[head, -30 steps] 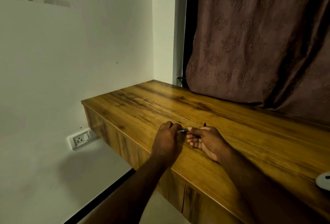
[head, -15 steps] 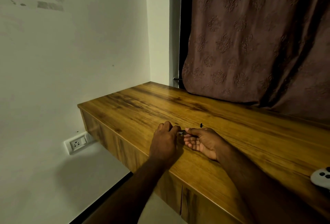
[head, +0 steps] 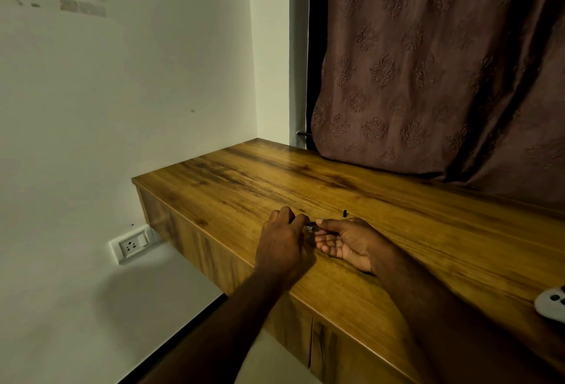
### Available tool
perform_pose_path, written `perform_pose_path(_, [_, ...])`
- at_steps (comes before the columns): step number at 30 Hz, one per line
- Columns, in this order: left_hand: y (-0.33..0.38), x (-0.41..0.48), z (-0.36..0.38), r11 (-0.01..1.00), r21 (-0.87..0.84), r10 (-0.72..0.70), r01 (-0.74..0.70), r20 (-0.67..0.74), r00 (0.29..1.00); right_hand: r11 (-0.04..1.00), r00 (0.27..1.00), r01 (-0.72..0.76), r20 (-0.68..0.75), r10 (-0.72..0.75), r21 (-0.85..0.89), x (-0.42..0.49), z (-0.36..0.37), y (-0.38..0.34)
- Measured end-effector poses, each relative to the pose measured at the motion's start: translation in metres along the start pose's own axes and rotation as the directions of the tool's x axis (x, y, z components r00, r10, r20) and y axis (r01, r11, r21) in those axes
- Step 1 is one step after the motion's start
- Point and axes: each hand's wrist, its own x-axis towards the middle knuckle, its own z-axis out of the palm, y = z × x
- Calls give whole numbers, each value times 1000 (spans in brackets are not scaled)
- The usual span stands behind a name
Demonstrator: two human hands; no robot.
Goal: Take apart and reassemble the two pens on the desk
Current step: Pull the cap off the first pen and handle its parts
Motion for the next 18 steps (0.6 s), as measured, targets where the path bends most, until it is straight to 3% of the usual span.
perform_pose_path(18, [0, 0, -4, 993, -108, -35, 42, 67, 997, 999, 1000, -2, 19, 1, 32, 2, -3, 1])
